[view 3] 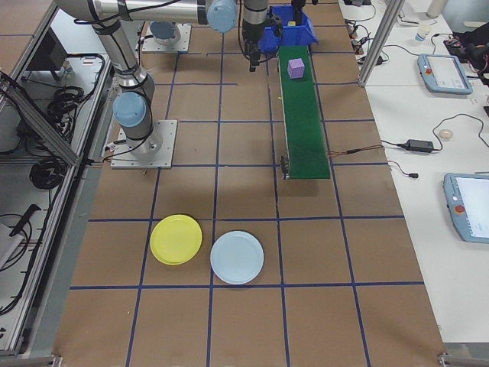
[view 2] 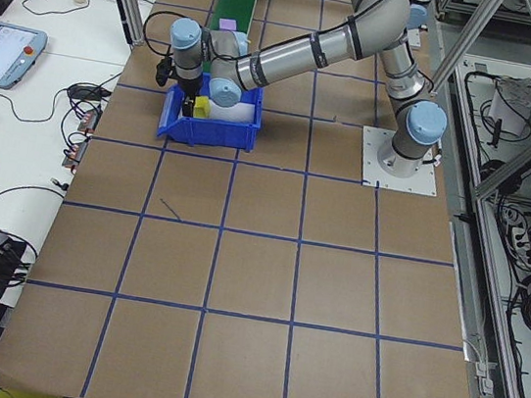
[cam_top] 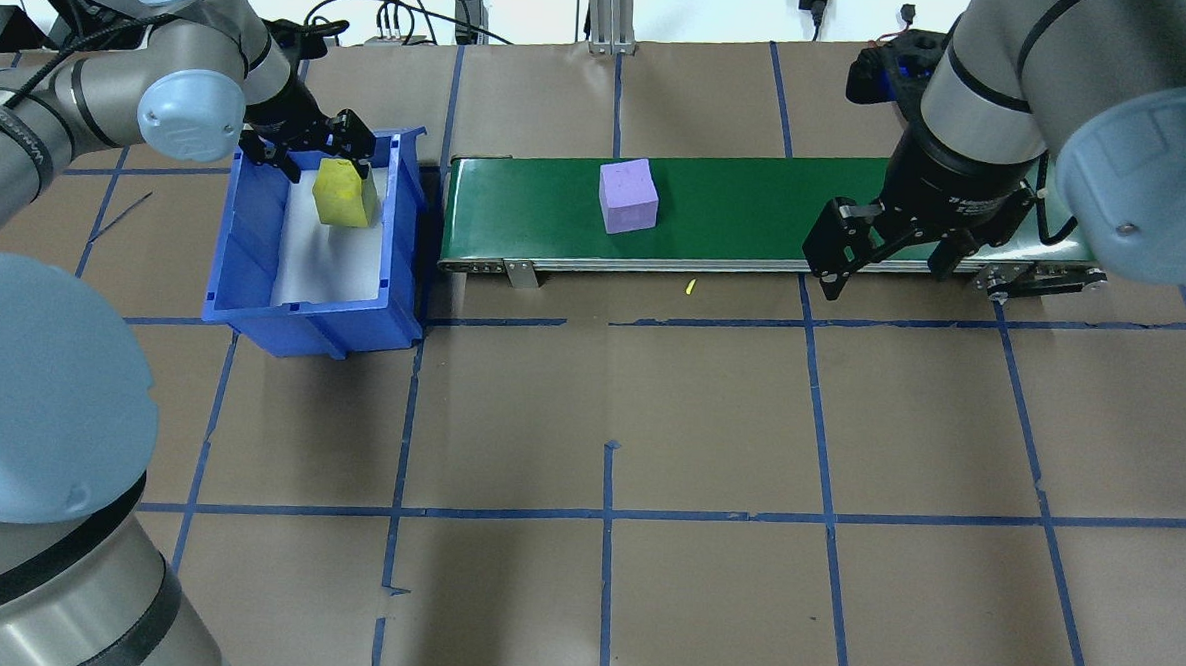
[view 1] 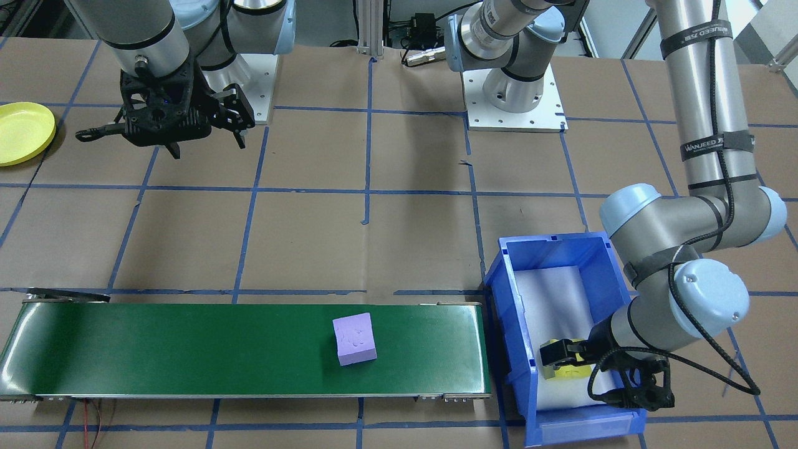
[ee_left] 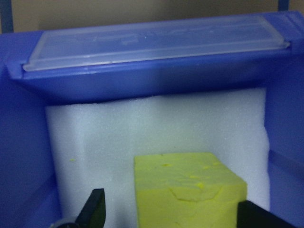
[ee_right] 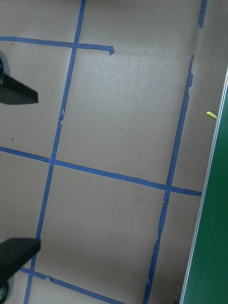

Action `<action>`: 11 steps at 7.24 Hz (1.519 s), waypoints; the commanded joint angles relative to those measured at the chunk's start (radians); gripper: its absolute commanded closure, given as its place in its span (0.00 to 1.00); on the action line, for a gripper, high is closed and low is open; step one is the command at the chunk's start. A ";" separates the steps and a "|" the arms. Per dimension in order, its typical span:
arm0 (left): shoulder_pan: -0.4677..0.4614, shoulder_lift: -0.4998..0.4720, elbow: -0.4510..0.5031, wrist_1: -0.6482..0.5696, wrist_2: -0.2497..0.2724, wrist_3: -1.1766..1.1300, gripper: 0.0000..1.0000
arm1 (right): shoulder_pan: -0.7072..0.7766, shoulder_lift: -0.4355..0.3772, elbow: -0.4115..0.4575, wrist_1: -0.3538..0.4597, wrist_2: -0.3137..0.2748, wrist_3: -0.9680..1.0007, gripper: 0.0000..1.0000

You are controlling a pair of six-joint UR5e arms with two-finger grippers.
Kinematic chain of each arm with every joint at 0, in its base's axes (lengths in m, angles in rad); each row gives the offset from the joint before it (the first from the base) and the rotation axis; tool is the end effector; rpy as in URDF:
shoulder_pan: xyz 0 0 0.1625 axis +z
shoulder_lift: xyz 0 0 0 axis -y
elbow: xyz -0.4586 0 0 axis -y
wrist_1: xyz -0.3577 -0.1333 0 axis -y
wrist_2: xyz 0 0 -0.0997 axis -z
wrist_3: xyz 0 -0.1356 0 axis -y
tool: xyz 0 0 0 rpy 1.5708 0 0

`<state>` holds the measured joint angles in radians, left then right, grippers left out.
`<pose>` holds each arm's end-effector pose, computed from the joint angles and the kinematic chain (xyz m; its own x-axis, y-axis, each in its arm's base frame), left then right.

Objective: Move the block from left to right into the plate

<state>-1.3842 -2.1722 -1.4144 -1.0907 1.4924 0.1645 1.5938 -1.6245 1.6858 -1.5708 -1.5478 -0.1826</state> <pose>-0.0140 -0.7015 0.2551 -0.9973 -0.0190 0.0715 -0.0224 0.9986 -0.0474 0.1461 -0.4204 0.4571 -0.9787 -0.2024 -0.0337 -0.2041 0.9773 0.0561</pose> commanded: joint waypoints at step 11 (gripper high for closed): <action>-0.001 0.185 0.000 -0.173 -0.023 -0.074 0.56 | 0.000 0.000 0.005 0.000 -0.001 0.003 0.00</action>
<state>-1.3838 -2.0492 -1.4327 -1.1968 1.4684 0.0935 1.5938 -1.6245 1.6904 -1.5708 -1.5484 -0.1807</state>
